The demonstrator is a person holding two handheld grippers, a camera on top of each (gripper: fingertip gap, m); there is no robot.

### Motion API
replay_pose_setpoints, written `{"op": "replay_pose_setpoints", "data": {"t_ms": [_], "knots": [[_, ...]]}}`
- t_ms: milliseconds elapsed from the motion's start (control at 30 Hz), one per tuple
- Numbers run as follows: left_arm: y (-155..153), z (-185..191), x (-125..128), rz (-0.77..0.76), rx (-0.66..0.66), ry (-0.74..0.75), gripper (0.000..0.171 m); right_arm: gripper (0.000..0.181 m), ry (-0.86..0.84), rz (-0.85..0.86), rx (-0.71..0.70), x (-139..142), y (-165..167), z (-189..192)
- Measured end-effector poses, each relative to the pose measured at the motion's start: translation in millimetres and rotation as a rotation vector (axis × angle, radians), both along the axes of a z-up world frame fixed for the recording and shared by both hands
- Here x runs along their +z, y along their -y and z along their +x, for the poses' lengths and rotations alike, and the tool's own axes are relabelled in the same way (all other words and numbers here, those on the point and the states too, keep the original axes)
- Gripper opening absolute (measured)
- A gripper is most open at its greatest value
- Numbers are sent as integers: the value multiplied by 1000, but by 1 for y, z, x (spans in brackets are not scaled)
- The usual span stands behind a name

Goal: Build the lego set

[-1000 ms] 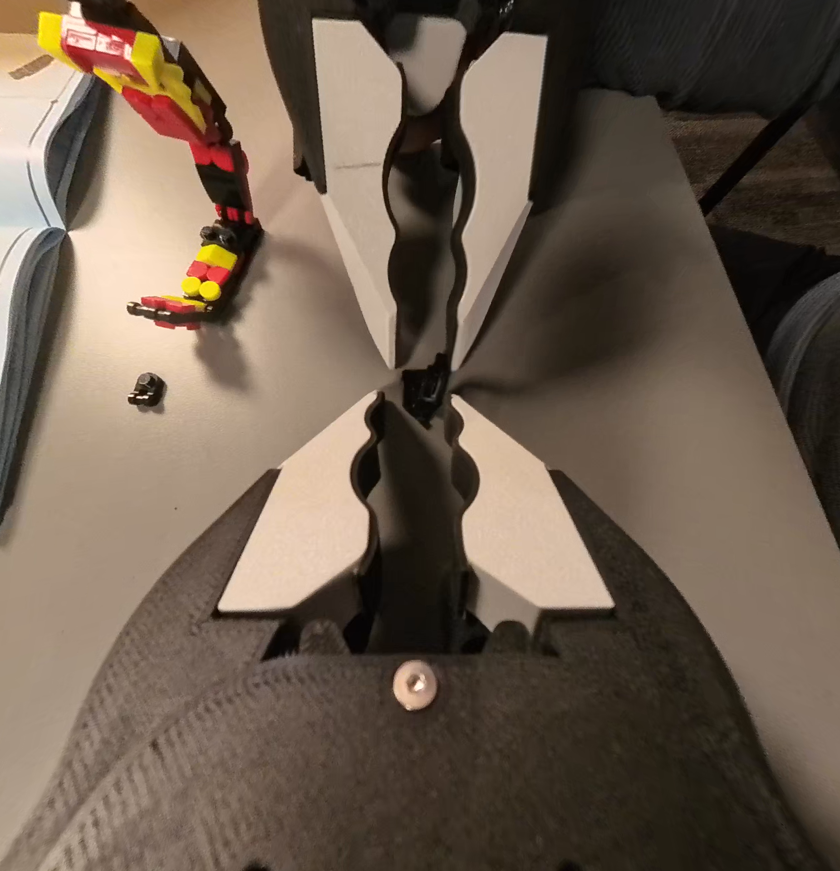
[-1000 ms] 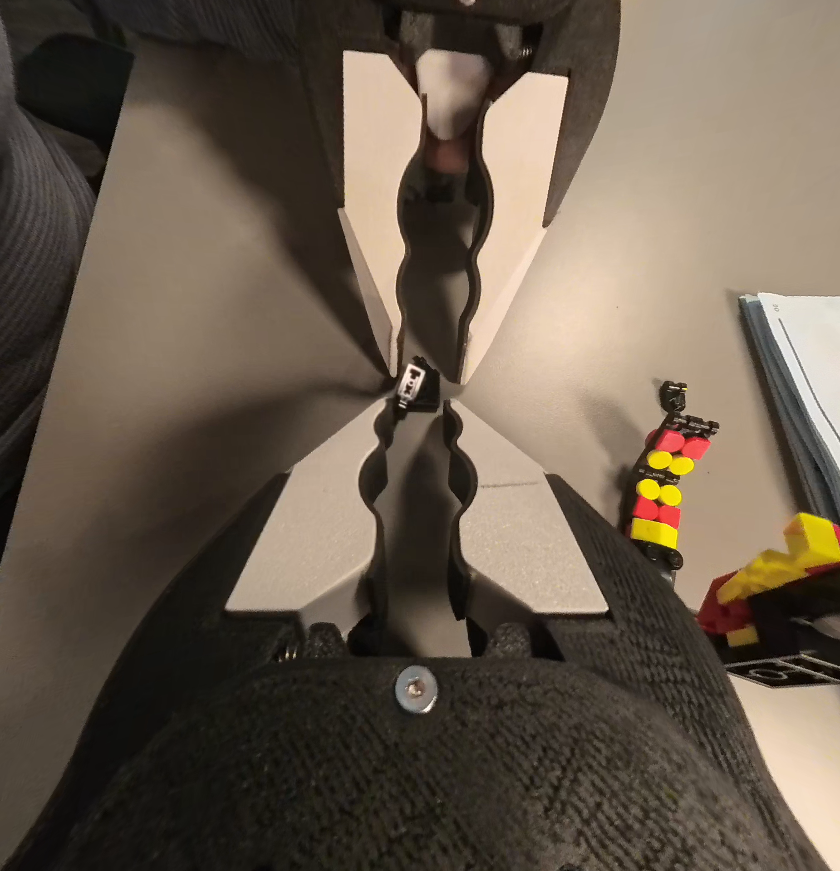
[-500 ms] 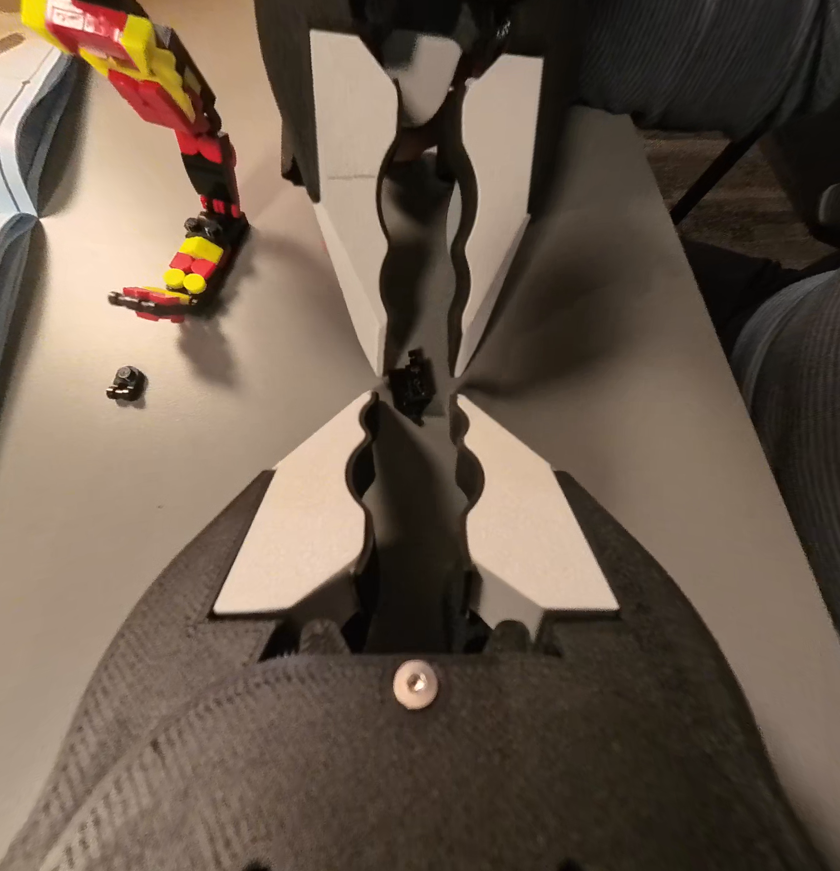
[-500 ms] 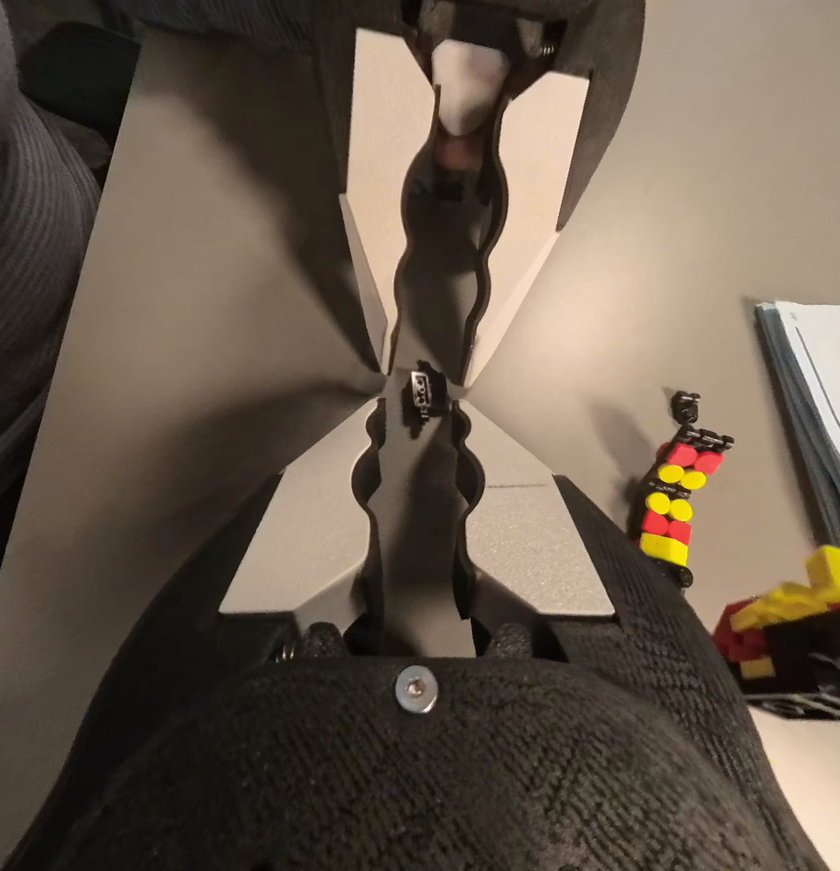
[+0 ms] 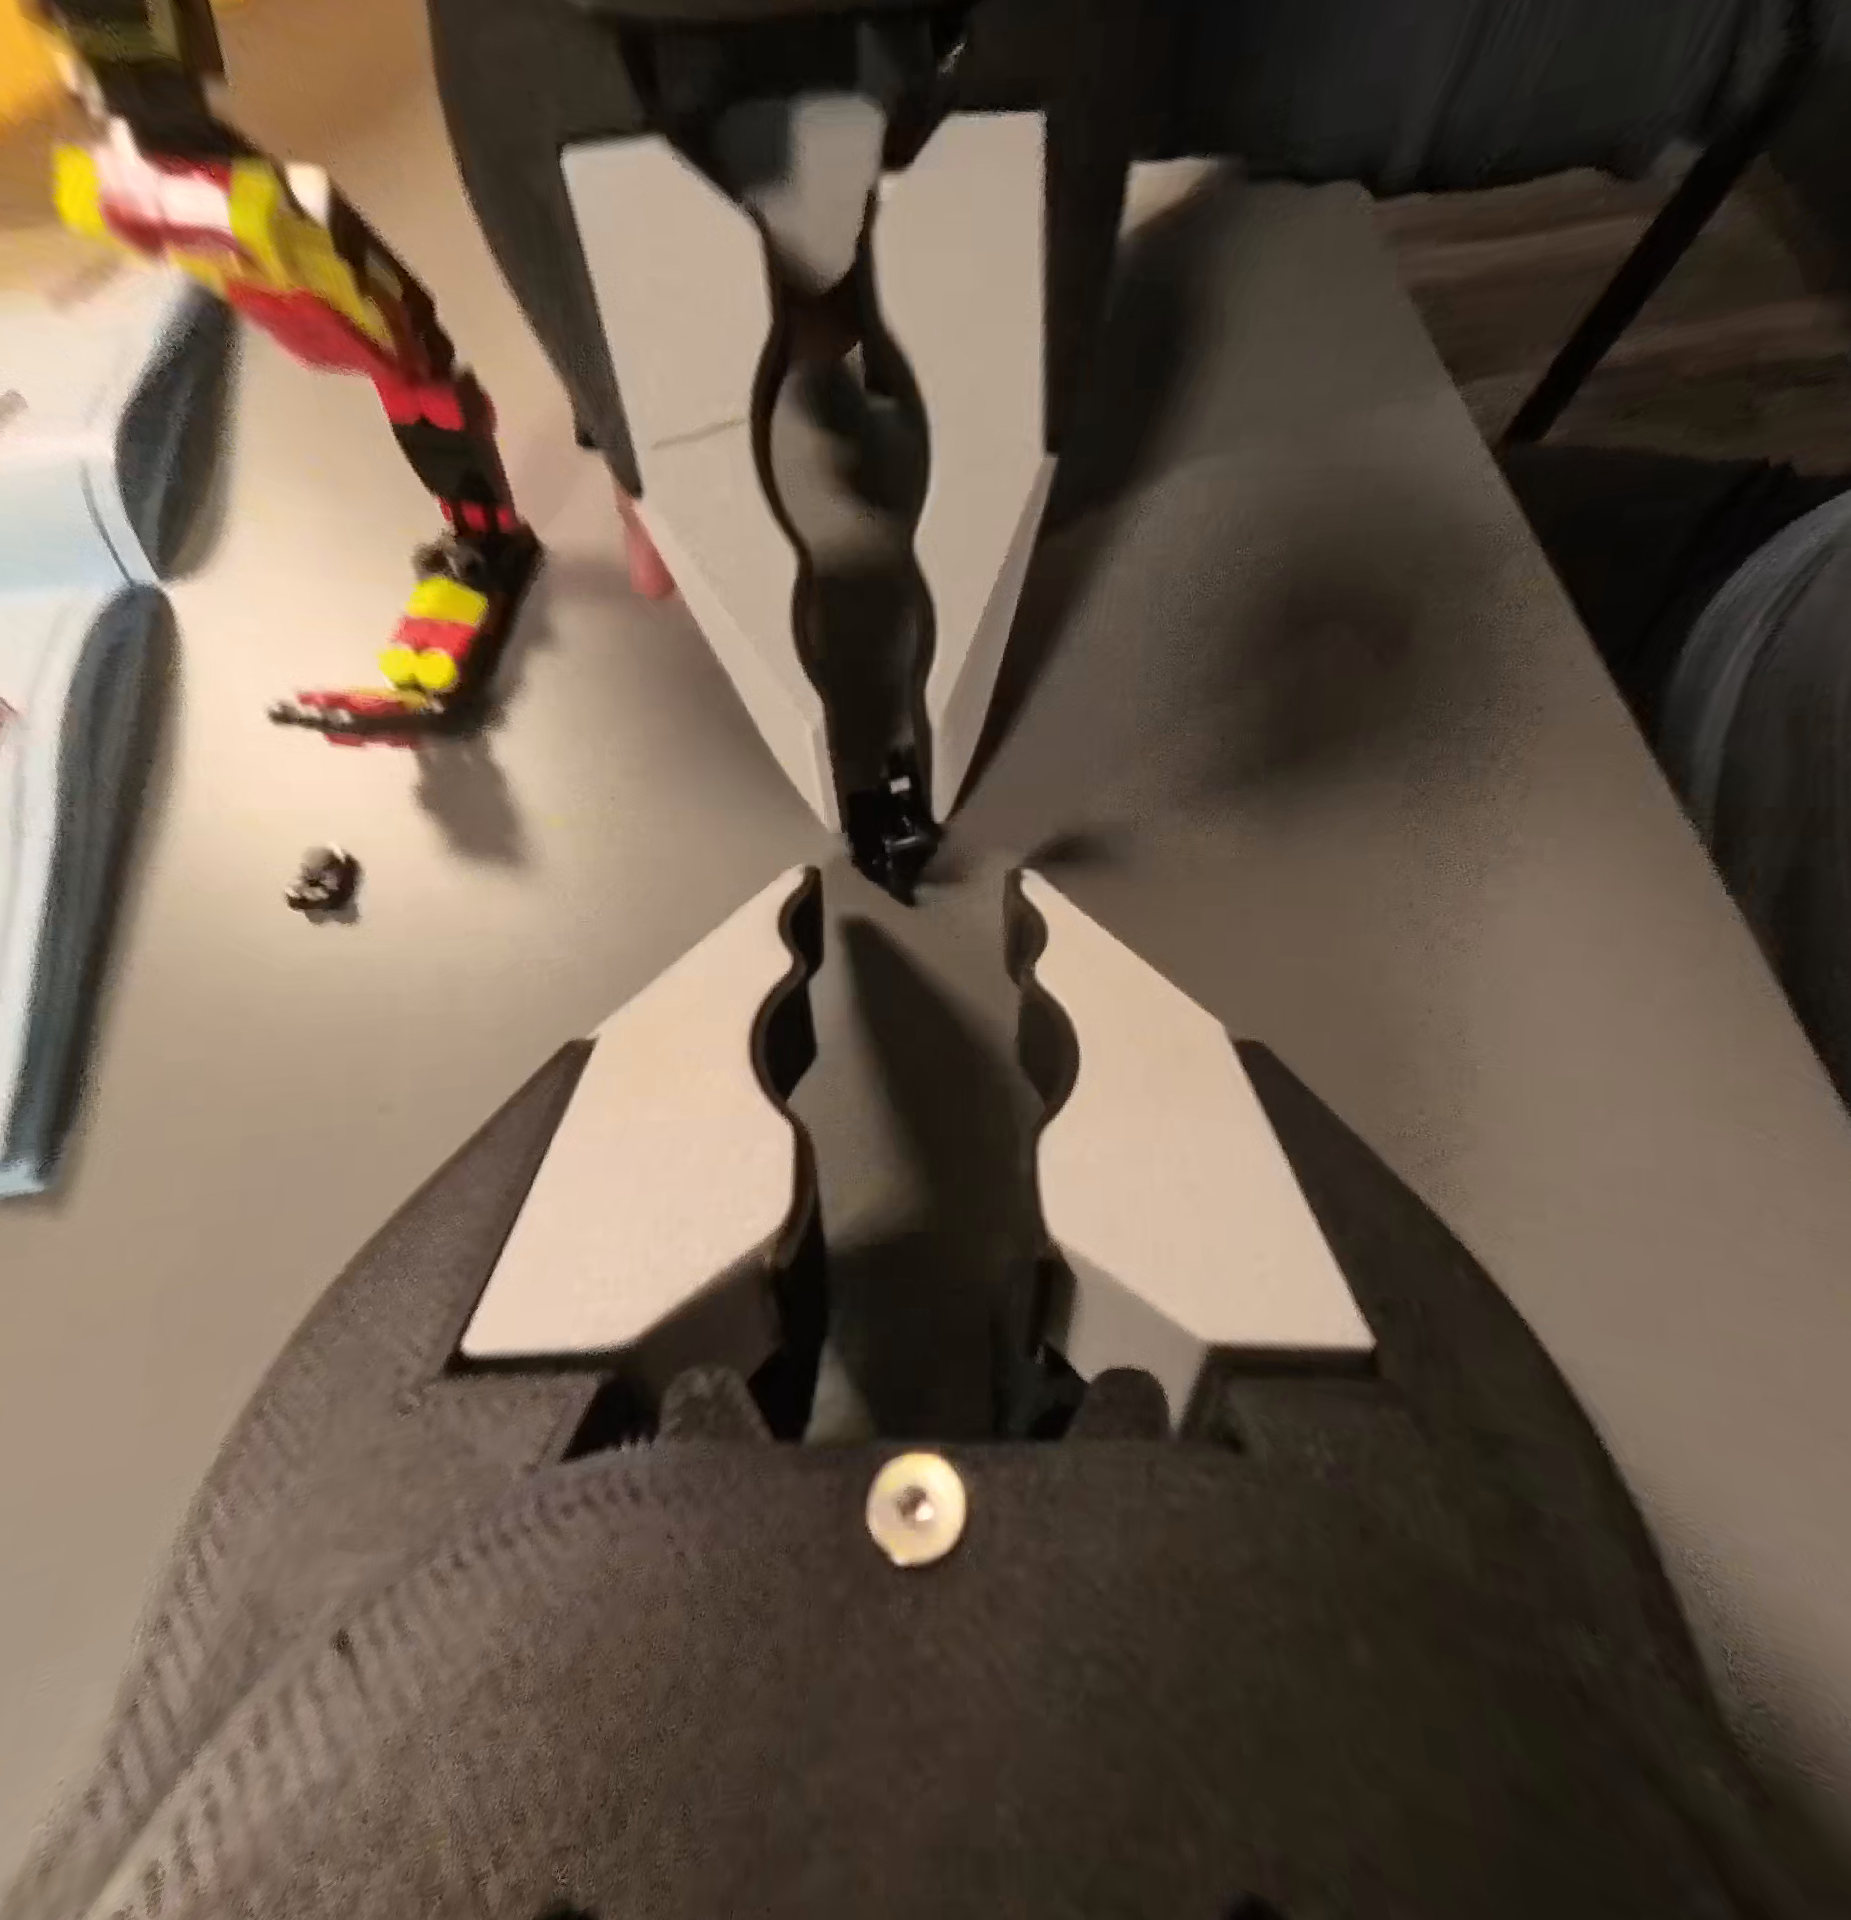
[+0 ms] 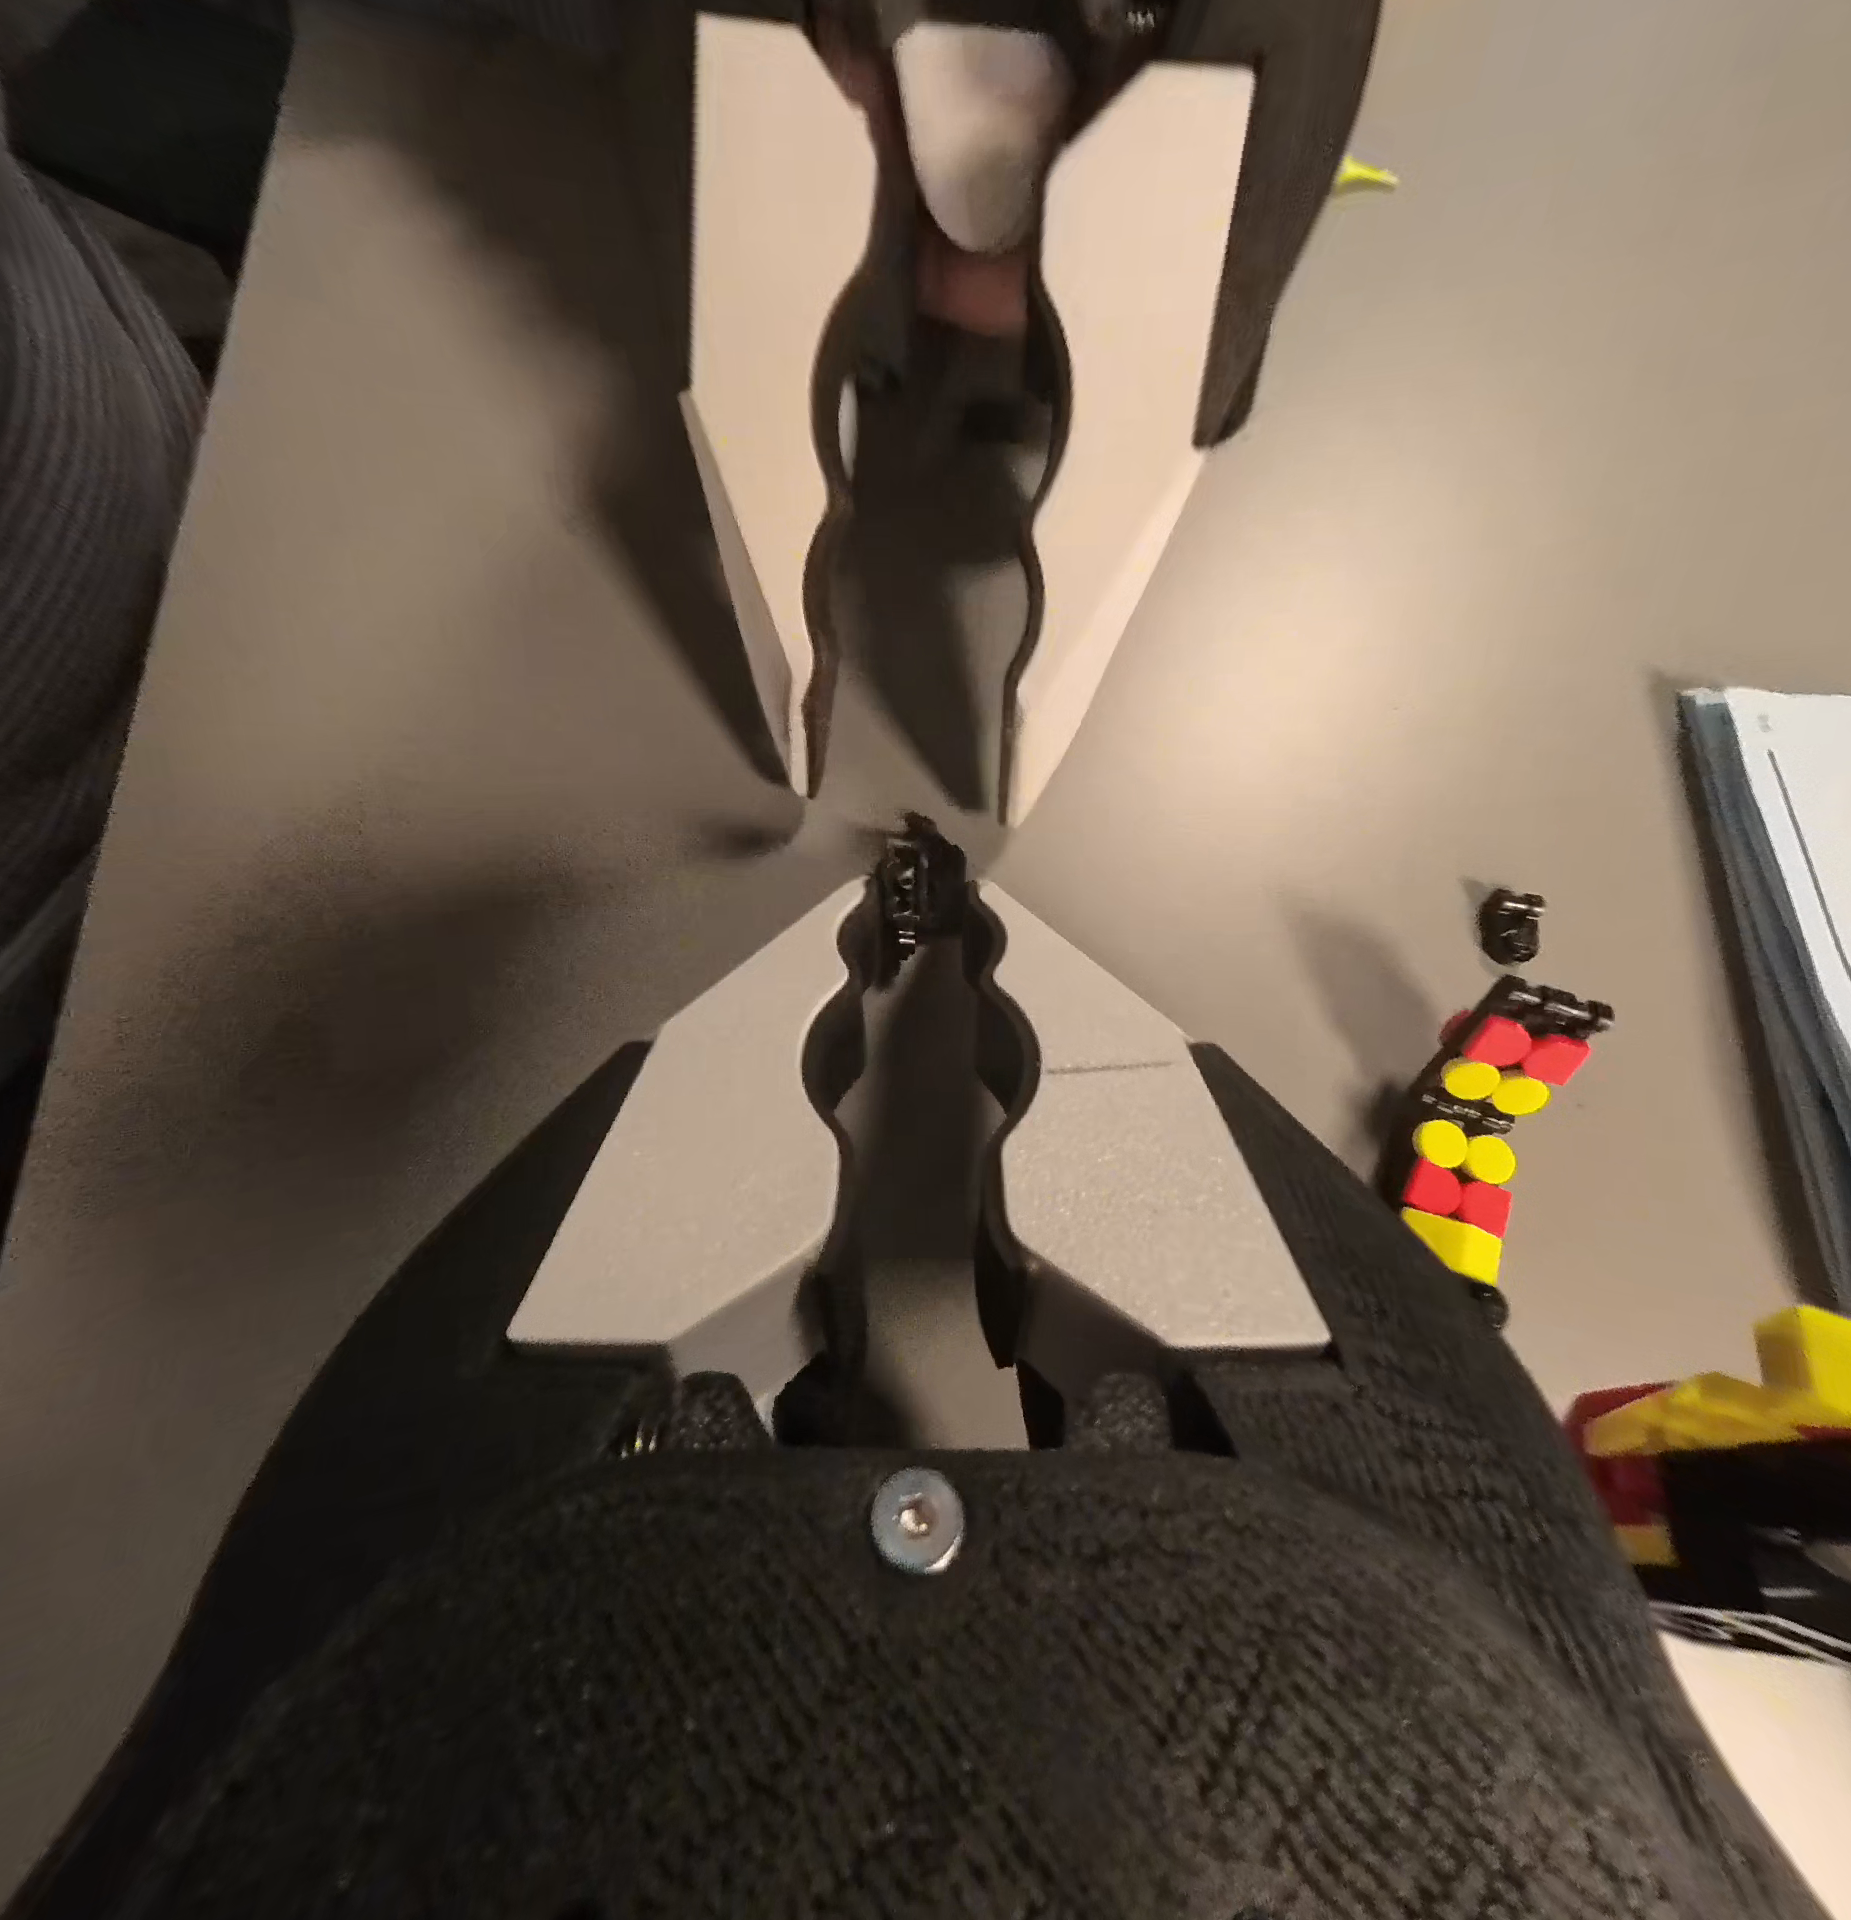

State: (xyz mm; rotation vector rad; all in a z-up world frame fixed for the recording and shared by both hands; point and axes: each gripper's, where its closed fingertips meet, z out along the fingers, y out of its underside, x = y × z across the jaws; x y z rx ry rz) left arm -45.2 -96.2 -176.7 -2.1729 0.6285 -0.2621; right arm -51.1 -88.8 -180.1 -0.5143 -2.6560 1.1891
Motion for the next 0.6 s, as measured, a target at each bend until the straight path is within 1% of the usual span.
{"op": "replay_pose_setpoints", "data": {"t_ms": [100,167,233,333,400,500,600], "knots": [[-5,-1,16,201,-17,-130,32,13,-22,-1,4,12,1,-1],[-10,-4,30,370,-1,-237,33,13,-33,-2,3,22,0,-3],[-12,-8,37,493,-1,-366,32,13,-41,12,3,31,-2,-6],[-14,-16,40,598,-14,-596,31,13,-43,33,5,40,-5,-8],[-15,-20,43,659,-24,-720,29,13,-41,45,9,44,-6,-7],[-13,-16,47,731,-50,-840,23,13,-36,54,15,49,-4,-4],[-12,-11,50,777,-71,-928,16,13,-34,65,14,52,-2,-2]]}}
